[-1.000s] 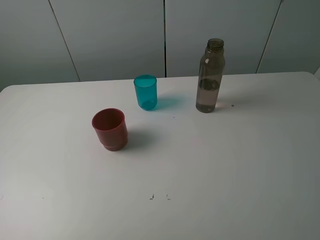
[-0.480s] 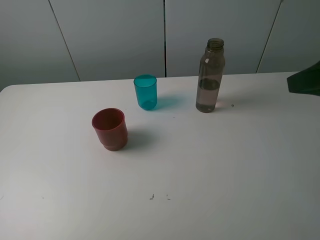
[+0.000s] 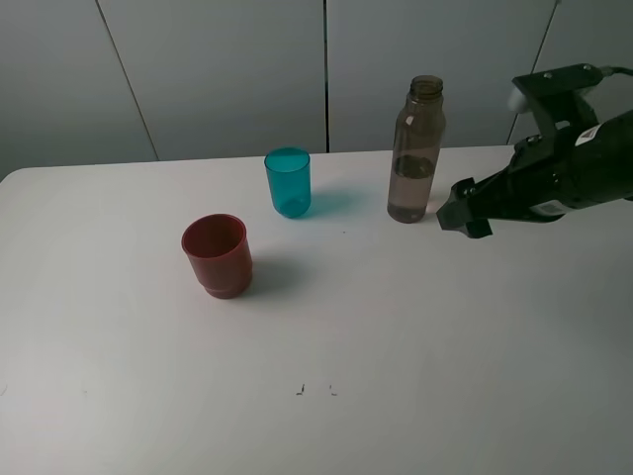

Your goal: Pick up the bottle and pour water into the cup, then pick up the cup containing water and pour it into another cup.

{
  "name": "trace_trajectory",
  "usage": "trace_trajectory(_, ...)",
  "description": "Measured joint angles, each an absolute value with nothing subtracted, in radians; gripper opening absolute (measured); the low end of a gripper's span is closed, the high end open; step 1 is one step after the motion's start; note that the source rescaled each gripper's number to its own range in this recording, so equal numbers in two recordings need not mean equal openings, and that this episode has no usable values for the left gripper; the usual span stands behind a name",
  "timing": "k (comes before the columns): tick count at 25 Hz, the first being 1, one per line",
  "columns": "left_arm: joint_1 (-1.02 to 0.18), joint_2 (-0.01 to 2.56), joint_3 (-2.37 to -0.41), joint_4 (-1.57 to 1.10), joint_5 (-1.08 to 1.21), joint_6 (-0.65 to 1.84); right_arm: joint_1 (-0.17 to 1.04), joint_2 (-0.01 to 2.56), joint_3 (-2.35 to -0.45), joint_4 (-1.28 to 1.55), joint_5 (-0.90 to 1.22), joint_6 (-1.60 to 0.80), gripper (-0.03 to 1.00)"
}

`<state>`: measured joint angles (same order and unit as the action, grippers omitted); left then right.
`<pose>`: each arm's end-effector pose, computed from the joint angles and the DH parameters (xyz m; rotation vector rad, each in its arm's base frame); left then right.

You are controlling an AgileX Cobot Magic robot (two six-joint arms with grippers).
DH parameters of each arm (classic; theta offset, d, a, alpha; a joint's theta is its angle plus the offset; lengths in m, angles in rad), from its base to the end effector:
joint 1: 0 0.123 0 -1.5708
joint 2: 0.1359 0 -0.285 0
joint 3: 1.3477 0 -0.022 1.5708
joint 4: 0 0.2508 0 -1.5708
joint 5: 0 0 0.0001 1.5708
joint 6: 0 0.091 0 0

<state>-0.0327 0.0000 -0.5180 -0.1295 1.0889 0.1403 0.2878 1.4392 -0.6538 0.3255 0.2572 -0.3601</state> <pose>-0.0088 -0.0101 0.2805 0.1865 2.0403 -0.0881 0.2479 0.0811 0.1902 -0.4498 2.4799 0.2012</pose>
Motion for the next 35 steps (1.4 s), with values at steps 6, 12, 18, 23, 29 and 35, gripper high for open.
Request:
trace_trajectory(6,-0.033,0.000,-0.518,-0.129,1.089,0.140,0.288,1.681,-0.654,0.279,0.036,-0.303,1.00)
trace_trajectory(12,-0.033,0.000,-0.518,-0.129,1.089,0.140,0.288,1.751,-0.630,0.190,-0.100,-0.163,1.00)
trace_trajectory(18,-0.033,0.000,-0.518,-0.129,1.089,0.140,0.288,1.751,-0.605,0.054,-0.199,-0.041,1.00)
trace_trajectory(23,-0.033,0.000,-0.518,-0.129,1.089,0.140,0.288,1.776,-0.572,-0.126,-0.462,0.142,1.00)
trace_trajectory(29,-0.033,0.000,-0.518,-0.129,1.089,0.140,0.288,1.878,-0.566,-0.149,-0.702,0.168,1.00)
trace_trajectory(35,-0.033,0.000,-0.518,-0.129,1.089,0.140,0.288,1.961,-0.605,-0.140,-0.766,0.147,1.00)
